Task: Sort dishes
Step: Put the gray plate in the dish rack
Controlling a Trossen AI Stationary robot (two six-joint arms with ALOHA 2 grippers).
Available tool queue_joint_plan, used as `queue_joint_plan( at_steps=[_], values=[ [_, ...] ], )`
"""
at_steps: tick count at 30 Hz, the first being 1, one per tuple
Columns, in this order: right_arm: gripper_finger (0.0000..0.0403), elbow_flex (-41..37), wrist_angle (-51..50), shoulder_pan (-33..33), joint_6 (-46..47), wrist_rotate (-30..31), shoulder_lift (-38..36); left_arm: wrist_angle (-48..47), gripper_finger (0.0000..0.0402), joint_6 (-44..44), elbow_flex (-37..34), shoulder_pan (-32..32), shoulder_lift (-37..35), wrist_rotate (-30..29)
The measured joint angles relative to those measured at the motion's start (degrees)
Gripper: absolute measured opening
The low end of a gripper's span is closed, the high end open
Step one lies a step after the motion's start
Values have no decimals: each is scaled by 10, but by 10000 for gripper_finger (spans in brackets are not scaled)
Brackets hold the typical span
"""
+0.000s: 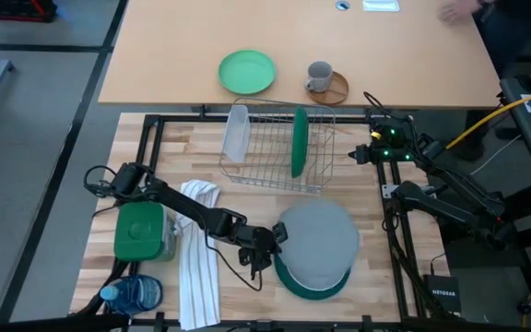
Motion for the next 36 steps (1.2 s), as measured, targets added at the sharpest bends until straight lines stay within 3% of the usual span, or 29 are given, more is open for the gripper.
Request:
queue_joint_plan(
  at_steps=[13,19,27,36],
  values=[
    [89,0,20,-1,-3,0,-8,103,3,-116,0,-14,-19,4],
    [89,0,54,-1,-19,1,-36,129,2,-244,0,-14,-59,12],
    [89,0,122,-1,-20,6,-104,184,1,-483,0,-16,-97,48],
    [89,0,130,-1,-47,46,-168,361,1,-637,0,-13,-102,27]
  ],
)
